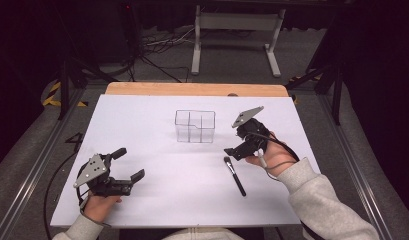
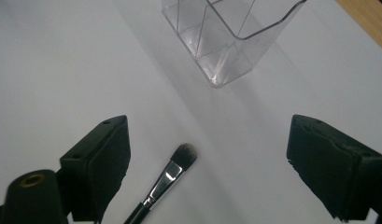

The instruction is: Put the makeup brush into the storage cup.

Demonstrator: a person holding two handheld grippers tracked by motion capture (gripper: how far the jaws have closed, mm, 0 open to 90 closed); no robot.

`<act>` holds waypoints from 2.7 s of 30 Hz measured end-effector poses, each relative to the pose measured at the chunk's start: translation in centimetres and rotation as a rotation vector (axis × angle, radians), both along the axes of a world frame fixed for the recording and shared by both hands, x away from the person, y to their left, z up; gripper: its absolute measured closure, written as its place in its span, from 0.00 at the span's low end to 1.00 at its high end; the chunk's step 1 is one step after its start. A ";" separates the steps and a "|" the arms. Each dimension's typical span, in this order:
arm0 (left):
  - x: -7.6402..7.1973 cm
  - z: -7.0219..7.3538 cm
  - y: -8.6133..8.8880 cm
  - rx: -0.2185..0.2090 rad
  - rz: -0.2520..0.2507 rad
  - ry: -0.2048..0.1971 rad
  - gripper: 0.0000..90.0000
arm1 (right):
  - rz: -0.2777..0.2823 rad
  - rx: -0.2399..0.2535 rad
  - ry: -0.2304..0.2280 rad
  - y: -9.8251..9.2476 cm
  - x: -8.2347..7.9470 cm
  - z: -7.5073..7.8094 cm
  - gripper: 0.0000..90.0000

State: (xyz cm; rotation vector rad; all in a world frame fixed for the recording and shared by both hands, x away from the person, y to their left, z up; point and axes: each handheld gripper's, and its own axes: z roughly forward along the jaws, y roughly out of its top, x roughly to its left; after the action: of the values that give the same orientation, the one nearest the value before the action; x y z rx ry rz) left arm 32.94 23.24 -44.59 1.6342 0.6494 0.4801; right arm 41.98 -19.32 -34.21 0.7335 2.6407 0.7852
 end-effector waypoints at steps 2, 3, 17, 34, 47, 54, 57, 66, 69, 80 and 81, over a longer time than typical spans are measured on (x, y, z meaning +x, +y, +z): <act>0.0 0.0 0.1 0.002 -0.002 -0.001 0.03 | -0.005 -0.019 0.015 0.1 0.1 -0.1 0.15; 0.0 0.0 0.1 0.001 -0.003 0.000 0.03 | -0.010 -0.023 0.036 0.1 0.3 -0.2 0.15; 0.0 0.0 -0.1 0.004 -0.005 -0.001 0.03 | -0.010 -0.087 0.147 0.7 1.0 -1.3 0.14; 0.0 0.0 -0.1 0.001 -0.006 -0.005 0.03 | -0.002 -0.169 0.212 1.3 1.3 -4.2 0.16; 0.0 0.1 0.0 0.003 -0.007 -0.004 0.03 | 0.019 -0.215 0.256 1.4 1.1 -6.3 0.22; 0.0 0.1 0.0 0.003 -0.007 0.001 0.03 | 0.069 -0.211 0.274 1.4 0.8 -6.7 0.36; 0.0 0.0 0.0 0.001 -0.006 0.004 0.03 | 0.080 -0.223 0.286 1.3 0.7 -7.0 0.38; 0.0 0.0 -0.1 -0.003 -0.006 -0.001 0.03 | 0.084 -0.244 0.315 1.4 0.4 -7.5 0.47; 0.0 0.0 -0.1 0.000 -0.007 0.001 0.03 | 0.076 -0.241 0.322 1.4 0.4 -7.5 0.49; 0.0 0.0 -0.1 -0.003 -0.006 0.004 0.03 | 0.032 -0.245 0.359 1.6 0.5 -7.5 0.61; 0.0 0.0 -0.1 -0.003 -0.006 0.004 0.03 | 0.036 -0.252 0.356 1.6 0.5 -7.5 0.63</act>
State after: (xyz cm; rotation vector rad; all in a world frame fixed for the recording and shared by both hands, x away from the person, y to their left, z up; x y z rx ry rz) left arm 32.90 23.16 -44.56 1.6344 0.6475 0.4719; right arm 42.48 -17.71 -41.76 0.8212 2.9999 0.3415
